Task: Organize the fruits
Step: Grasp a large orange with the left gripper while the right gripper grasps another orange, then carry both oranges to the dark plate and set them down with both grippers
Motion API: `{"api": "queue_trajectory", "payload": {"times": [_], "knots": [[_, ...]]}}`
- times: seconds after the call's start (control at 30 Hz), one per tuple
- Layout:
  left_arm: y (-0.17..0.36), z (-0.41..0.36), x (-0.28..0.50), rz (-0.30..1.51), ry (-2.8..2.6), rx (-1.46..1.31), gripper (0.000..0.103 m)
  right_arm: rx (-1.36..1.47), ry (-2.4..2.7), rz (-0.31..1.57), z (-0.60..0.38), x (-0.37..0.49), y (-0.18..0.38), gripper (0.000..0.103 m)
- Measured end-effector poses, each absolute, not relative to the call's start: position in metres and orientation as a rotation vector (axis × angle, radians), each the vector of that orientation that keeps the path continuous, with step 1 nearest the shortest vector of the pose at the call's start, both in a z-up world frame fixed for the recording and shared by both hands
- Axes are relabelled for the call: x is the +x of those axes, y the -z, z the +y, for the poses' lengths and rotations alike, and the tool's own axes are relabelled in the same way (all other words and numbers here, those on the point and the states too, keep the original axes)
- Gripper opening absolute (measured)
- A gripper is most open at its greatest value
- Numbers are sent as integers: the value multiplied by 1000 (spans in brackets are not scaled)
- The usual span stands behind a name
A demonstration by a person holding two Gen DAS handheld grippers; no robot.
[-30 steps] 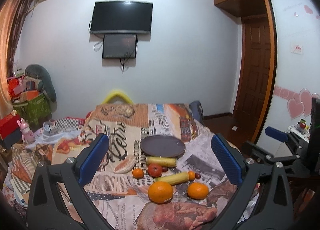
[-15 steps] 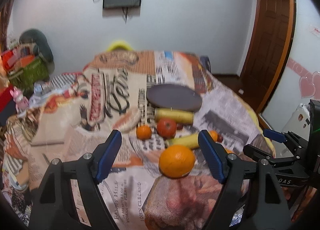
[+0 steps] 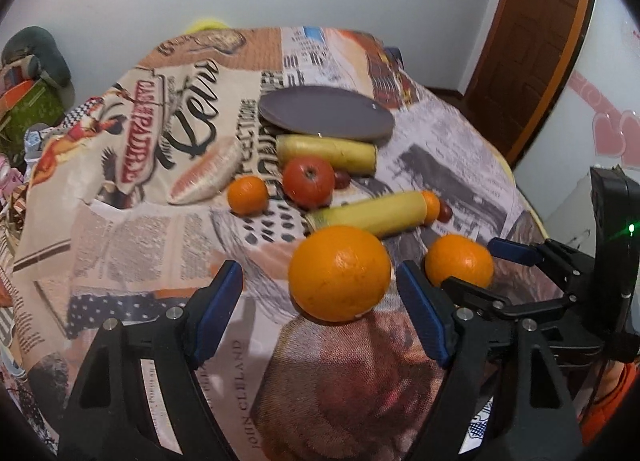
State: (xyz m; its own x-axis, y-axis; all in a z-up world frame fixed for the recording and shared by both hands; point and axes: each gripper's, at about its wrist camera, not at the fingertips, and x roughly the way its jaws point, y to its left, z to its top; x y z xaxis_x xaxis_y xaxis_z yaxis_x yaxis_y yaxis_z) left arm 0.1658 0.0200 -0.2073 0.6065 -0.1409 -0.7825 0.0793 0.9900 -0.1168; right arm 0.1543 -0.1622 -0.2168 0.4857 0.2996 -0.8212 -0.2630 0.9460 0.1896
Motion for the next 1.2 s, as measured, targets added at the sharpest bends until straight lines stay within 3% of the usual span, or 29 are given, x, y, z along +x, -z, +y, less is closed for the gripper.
{"api": "queue_trajectory", "payload": {"times": [0.27,0.6,0.67,0.87,1.2], "knots": [[235,10,184,989,156,-80,79,96,-397,1075,-166,162,235,65],[247,10,201,1016,156,-108,79,123,-412,1067,-169,162,235,63],[245,10,200,1007,170,-113,71,128,-407,1065,-169,161,233,63],[240,8,196,1000,161,-97,70,136,-395,1020,-175,160,218,62],[188,23,188,864,131,-100,69,122,-369,873,-182,163,168,63]]}}
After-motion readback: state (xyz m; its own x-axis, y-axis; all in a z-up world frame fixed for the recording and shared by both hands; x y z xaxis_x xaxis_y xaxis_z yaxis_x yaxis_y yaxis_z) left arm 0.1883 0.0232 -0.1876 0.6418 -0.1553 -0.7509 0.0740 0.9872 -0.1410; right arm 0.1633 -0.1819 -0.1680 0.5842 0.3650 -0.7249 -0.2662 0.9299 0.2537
